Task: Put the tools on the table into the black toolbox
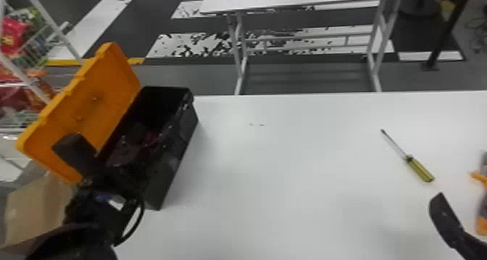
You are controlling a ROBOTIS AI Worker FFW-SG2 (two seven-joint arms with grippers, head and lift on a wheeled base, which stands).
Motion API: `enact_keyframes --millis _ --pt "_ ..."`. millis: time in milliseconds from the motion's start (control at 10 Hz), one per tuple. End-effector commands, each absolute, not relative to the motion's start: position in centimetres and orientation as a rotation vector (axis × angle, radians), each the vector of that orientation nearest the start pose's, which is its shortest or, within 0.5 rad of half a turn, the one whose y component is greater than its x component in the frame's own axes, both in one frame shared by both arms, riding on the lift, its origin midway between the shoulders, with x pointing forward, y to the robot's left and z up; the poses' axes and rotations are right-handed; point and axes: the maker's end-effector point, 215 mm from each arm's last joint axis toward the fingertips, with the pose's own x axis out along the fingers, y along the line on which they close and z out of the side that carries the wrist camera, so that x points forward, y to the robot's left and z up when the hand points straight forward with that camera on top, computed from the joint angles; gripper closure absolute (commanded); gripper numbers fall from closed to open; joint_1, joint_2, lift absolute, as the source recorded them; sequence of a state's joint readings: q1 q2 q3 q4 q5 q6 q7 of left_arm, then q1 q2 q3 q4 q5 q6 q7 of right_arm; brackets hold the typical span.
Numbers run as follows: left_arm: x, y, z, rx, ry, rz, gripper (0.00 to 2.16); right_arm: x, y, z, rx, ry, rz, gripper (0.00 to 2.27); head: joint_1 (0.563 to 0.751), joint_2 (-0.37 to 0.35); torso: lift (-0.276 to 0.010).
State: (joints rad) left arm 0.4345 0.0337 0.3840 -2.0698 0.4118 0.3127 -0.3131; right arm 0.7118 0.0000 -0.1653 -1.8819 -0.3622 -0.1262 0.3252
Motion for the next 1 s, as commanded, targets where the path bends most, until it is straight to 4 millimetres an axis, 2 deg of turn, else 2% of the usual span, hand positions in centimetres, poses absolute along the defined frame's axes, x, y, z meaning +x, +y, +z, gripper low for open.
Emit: enact_keyframes --millis 0,200,300,400,600,900 --pt "44.0 31.1 -33.8 -0.222 0.063 -0.090 0.03 34.3 -27.8 -46.2 0.303 0.264 0.068 0.08 0.695 0.123 -0.075" --pt "42.7 28.0 -32.3 -0.176 -0.037 -0.105 0.03 35.2 -28.5 -46.5 0.307 0.316 0.032 0.08 0.695 0.048 -0.075" --pt "42.1 27.0 -32.4 -0.163 -0.057 -0.108 0.03 35.5 -28.6 -46.8 0.311 0.350 0.021 0.09 0.695 0.014 -0.075" --pt "41.4 25.9 -32.7 -0.141 -0.064 -0.107 0.03 35.8 -29.2 -47.4 0.313 0.394 0.000 0.09 0.695 -0.011 -0.075" --pt "40.5 24.0 -34.8 -0.126 -0.025 -0.131 0.03 36.3 -30.2 -48.5 0.316 0.473 -0.032 0.09 0.695 -0.049 -0.075" --pt "39.7 22.8 -36.3 -0.128 0.007 -0.163 0.03 36.8 -32.4 -49.2 0.313 0.540 -0.086 0.11 0.695 -0.116 -0.075"
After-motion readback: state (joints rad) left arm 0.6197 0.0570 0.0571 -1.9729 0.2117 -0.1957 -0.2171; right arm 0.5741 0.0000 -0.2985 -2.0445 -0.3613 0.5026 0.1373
